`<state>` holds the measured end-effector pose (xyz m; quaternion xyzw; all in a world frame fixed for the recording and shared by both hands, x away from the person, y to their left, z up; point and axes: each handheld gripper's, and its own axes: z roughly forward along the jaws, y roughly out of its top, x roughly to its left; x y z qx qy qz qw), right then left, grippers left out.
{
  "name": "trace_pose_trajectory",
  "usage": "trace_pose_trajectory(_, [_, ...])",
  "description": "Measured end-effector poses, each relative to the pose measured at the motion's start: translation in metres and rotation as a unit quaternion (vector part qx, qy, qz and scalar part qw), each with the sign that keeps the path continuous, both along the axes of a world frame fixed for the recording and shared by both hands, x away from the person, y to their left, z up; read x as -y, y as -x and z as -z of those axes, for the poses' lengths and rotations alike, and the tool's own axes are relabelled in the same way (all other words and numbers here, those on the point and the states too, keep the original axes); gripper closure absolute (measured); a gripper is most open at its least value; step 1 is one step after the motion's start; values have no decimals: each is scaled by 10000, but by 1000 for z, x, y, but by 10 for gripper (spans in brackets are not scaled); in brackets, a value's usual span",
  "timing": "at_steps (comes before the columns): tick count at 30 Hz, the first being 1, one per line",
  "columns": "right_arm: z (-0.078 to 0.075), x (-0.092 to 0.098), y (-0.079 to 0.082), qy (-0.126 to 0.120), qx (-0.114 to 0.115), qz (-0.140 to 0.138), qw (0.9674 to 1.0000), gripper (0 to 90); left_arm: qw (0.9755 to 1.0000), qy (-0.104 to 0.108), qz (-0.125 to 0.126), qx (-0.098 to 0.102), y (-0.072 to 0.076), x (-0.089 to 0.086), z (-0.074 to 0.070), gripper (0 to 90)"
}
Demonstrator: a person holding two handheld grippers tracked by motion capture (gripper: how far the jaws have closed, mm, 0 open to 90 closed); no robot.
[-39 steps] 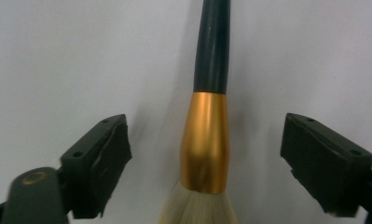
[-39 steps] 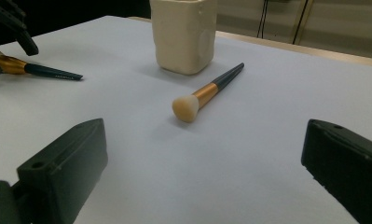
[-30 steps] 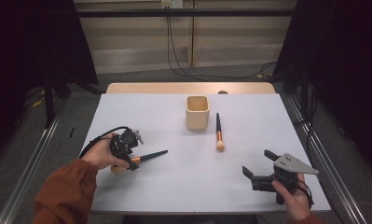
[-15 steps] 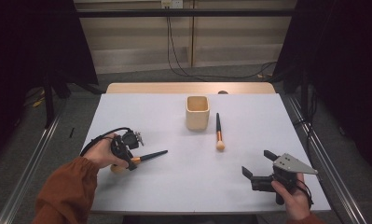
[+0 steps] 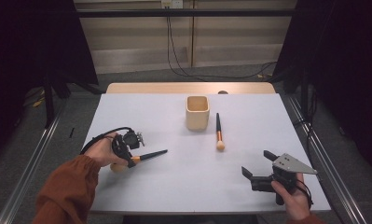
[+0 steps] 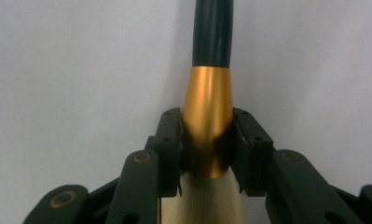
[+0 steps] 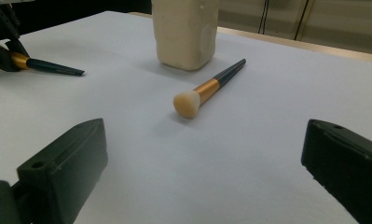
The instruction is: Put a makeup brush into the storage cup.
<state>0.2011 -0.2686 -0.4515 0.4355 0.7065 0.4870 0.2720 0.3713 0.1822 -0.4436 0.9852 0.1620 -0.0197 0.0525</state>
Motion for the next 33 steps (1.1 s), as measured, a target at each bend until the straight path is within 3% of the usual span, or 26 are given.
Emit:
trace_pose_trajectory(10, [0,-1,0,16,10,-47,10000,0,10000,17,61,10,0,-1,-1,667])
trace_pose_trajectory(20, [0,0,0,-10,-30,-16,10000,0,9998,158,-40,-79,1,-4,-3,668])
trace_pose_trajectory(25, [0,0,0,-10,-30,-12,10000,0,9993,335,-171,-88,1,-7,-7,668])
trace_pose_trajectory(27, [0,0,0,-9,-24,-15,10000,0,9979,549,-323,-138,0,-9,-10,668])
trace_pose_trajectory(32, [0,0,0,-16,-26,-8,10000,0,9952,809,-535,-142,-2,-15,-14,668])
trace_pose_trajectory(33, [0,0,0,-19,-24,-9,10000,0,9928,989,-666,-115,-2,-18,-17,668])
